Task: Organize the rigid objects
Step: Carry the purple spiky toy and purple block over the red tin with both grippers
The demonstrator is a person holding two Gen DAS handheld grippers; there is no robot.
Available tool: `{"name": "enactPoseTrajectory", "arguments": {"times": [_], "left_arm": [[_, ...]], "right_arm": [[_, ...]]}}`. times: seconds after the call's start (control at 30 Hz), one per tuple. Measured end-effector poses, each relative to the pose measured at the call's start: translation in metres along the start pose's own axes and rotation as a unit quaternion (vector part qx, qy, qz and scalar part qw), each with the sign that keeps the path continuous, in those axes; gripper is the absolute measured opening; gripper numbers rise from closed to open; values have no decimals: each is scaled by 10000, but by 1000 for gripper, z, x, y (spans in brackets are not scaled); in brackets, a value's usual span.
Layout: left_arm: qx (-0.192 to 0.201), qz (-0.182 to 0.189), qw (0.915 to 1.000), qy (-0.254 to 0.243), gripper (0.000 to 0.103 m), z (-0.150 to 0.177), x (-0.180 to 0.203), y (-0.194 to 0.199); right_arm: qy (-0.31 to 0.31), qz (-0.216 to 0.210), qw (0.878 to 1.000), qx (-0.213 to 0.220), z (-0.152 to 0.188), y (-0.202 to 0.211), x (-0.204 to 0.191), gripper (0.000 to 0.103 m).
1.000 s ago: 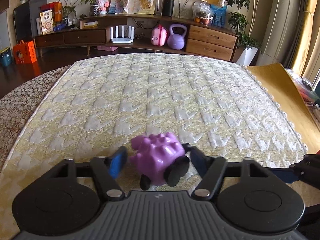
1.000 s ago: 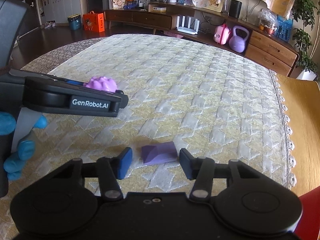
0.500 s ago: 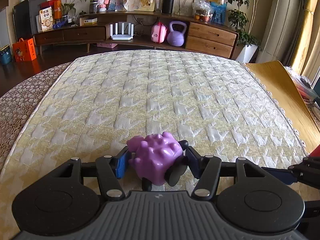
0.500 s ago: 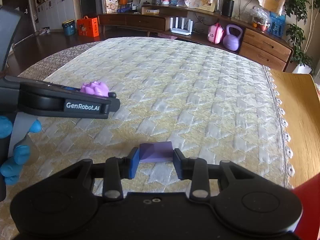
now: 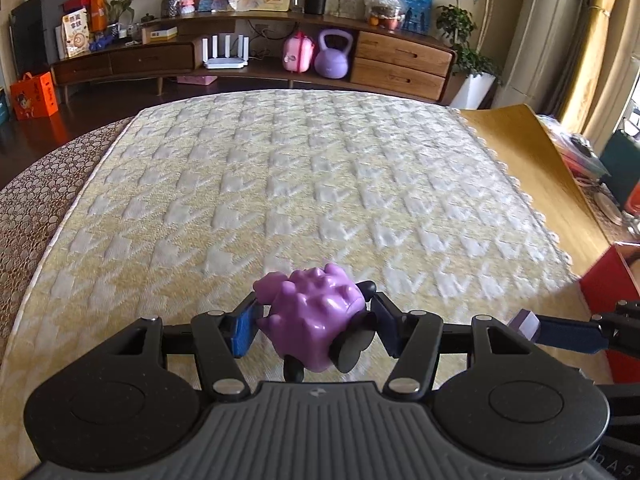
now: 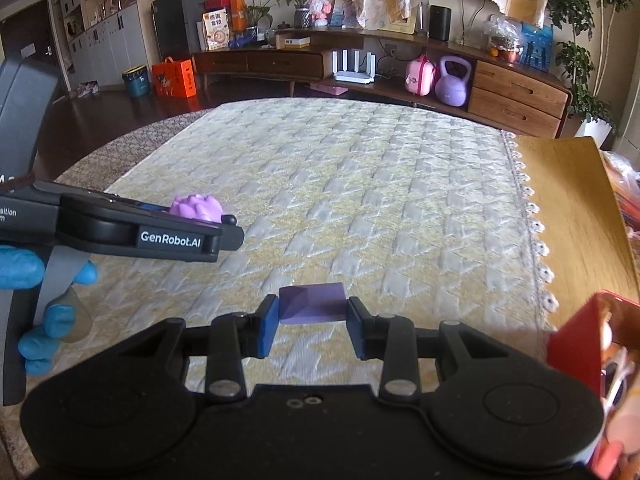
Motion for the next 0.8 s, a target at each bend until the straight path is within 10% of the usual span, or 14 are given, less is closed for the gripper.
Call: {"name": "enactPoseTrajectory", "arguments": {"times": [0.8], "left_arm": [[81,564,9966,-591,59,19,84,78]], "right_arm": [[-669,324,9966,350,40,111,35,35]]}}
Point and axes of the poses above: each gripper's, at about its wrist camera, not at the fingertips, and y roughly against the way its jaws point, x to its right, z to its underside, the point moved 3 cm from there along -y, roughly the way its jaws point
